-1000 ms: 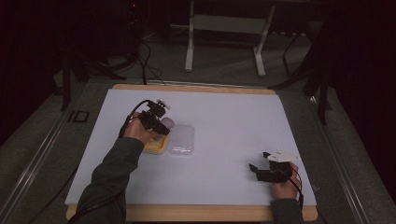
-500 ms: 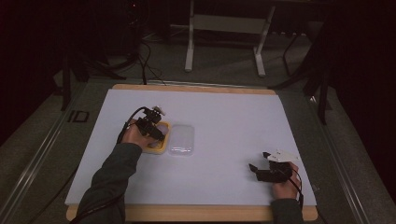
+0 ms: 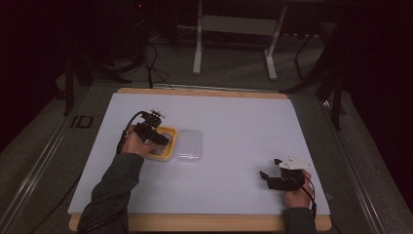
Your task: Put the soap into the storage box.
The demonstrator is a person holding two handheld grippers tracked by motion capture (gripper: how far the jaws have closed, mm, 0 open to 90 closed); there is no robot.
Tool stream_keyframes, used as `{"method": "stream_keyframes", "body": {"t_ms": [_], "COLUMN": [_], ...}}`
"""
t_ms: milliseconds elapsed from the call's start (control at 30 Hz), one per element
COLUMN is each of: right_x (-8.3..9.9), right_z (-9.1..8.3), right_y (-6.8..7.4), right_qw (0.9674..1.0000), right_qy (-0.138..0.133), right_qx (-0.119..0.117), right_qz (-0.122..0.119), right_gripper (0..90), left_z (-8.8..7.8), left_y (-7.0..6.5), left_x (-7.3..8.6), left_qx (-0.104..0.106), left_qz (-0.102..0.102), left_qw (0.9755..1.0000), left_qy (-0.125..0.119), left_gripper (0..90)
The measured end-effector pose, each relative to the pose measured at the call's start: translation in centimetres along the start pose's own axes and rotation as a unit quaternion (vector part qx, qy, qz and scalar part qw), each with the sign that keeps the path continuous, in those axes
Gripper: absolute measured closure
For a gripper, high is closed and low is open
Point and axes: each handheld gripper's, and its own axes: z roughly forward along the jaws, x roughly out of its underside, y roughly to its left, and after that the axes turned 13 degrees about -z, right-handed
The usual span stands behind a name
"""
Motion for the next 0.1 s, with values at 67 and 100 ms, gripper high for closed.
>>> {"method": "stream_keyframes", "body": {"t_ms": [67, 100], "right_x": [-0.01, -0.01], "right_z": [0.01, 0.01], "right_y": [0.00, 0.00], "right_qw": [1.0000, 1.0000], "right_qy": [0.000, 0.001], "right_qx": [0.000, 0.000], "right_qz": [0.000, 0.000], "right_gripper": [20.8, 20.8], "left_z": [-0.90, -1.28], "left_y": [0.16, 0.32], "left_x": [0.50, 0.78], "left_qx": [0.006, 0.012], "left_qz": [-0.005, -0.005], "left_qw": [0.9997, 0.9993], "left_qy": [-0.023, -0.034], "left_gripper": [35.6, 35.6]}}
